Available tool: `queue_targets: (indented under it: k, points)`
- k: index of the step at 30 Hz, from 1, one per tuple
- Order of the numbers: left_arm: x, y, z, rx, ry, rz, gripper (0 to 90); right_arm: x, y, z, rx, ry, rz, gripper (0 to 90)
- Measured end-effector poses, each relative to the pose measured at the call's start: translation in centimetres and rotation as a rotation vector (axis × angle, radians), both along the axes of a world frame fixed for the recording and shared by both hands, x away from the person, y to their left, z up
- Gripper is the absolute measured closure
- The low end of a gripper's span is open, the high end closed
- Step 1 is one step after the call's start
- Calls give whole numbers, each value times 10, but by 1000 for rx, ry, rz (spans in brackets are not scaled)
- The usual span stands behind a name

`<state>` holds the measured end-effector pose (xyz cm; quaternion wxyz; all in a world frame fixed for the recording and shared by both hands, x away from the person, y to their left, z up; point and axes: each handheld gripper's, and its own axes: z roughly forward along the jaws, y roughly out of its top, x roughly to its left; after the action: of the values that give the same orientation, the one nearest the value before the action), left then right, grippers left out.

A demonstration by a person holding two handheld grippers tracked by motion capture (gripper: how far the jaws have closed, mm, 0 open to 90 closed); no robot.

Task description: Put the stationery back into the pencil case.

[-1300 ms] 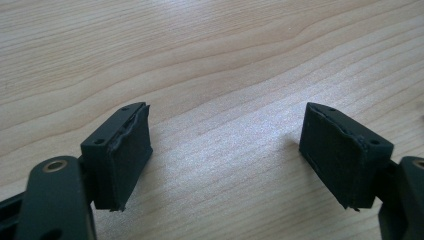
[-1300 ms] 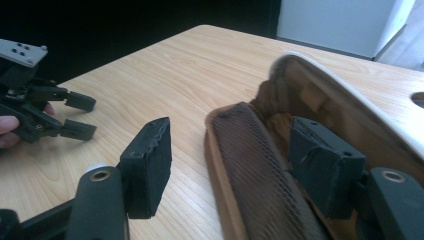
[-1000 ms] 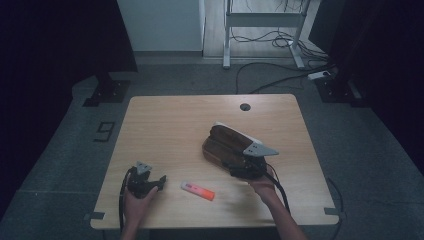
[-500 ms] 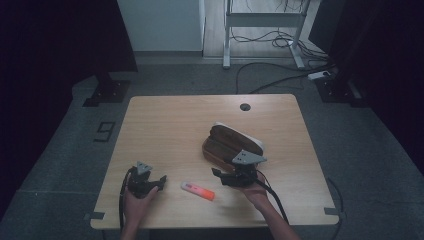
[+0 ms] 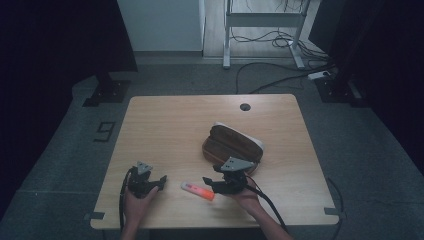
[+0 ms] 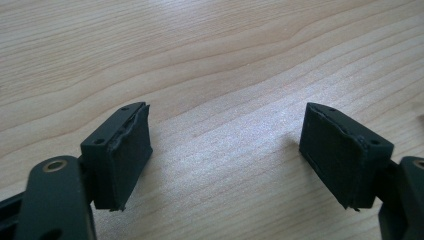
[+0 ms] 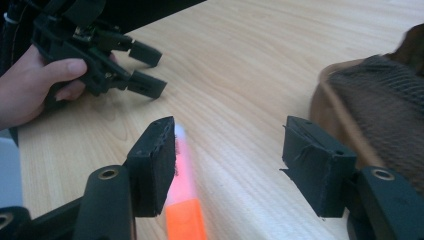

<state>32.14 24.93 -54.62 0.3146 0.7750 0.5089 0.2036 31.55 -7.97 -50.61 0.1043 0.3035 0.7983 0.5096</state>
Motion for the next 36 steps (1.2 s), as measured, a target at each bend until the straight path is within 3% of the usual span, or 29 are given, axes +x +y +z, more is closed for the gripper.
queue_targets:
  k: [16, 36]
  points:
    - [0, 0, 0, 0, 1, -3, 203, -7, 25, -22, -62, 50, 77, 391]
    - [0, 0, 0, 1, 1, -4, 203, -11, 34, -39, -165, 76, 108, 430]
